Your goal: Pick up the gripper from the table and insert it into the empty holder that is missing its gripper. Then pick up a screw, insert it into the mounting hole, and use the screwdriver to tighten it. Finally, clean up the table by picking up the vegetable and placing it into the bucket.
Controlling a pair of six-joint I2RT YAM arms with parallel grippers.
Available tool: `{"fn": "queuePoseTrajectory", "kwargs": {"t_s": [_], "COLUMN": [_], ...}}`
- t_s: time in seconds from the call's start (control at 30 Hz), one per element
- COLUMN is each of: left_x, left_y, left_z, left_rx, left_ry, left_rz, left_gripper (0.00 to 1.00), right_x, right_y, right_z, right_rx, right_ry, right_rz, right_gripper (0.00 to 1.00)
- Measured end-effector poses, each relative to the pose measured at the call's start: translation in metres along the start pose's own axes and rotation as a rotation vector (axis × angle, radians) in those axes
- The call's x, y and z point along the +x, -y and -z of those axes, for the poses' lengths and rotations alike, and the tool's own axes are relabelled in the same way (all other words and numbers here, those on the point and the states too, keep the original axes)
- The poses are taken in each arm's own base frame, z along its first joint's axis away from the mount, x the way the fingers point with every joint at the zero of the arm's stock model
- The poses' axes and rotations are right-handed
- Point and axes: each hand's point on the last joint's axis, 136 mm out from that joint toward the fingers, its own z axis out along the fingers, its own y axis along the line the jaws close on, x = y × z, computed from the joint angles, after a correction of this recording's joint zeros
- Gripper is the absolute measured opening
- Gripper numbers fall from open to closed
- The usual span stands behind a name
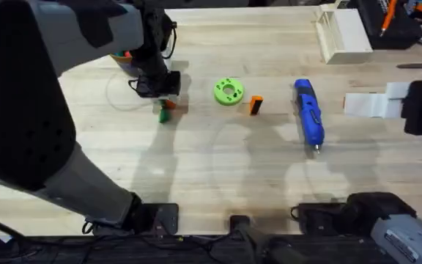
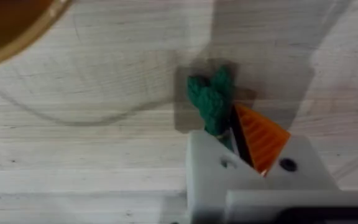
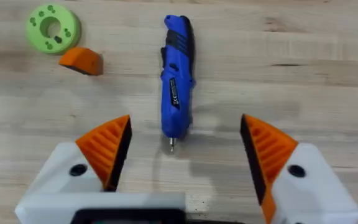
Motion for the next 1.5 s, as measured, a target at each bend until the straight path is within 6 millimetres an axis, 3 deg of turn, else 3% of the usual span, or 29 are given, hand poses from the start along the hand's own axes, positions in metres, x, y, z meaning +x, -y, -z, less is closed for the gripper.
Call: {"fn": "queuePoseTrajectory", "kwargs": {"t_s": [0.37,0.47,0.6,0.73,0.83,1.0,1.03,1.2,1.23,1.5], "left_x": [-0.001,-0.004,-0.013,0.000,0.016,0.030,0.030,0.032,0.032,0.042], "left_y": [0.000,0.001,0.003,0.001,-0.003,-0.010,-0.011,-0.014,-0.014,-0.022], "left_z": [0.007,0.036,0.103,0.164,0.187,0.203,0.204,0.207,0.207,0.231], "left_rx": [0.002,0.014,0.047,0.076,0.082,0.064,0.061,0.047,0.046,0.037], "left_ry": [0.014,0.079,0.265,0.428,0.483,0.527,0.533,0.544,0.545,0.685], "left_rz": [0.000,0.000,-0.001,0.002,0.002,0.009,0.007,0.015,0.020,0.036], "left_gripper": [0.014,0.014,0.014,0.014,0.014,0.014,0.076,0.857,0.954,0.985], "right_x": [0.000,0.000,0.000,0.000,0.000,0.000,0.000,0.000,0.000,0.000], "right_y": [0.000,0.000,0.000,0.000,0.000,0.000,0.000,0.000,0.000,0.000], "right_z": [0.000,0.000,0.000,0.000,0.000,0.000,0.000,0.000,0.000,0.000], "right_rx": [0.000,0.000,0.000,0.000,0.000,0.000,0.000,0.000,0.000,0.000], "right_ry": [0.000,0.000,0.000,0.000,0.000,0.000,0.000,0.000,0.000,0.000], "right_rz": [0.000,0.000,0.000,0.000,0.000,0.000,0.000,0.000,0.000,0.000], "right_gripper": [0.993,0.993,0.993,0.993,0.993,0.993,0.993,0.993,0.993,0.993]}}
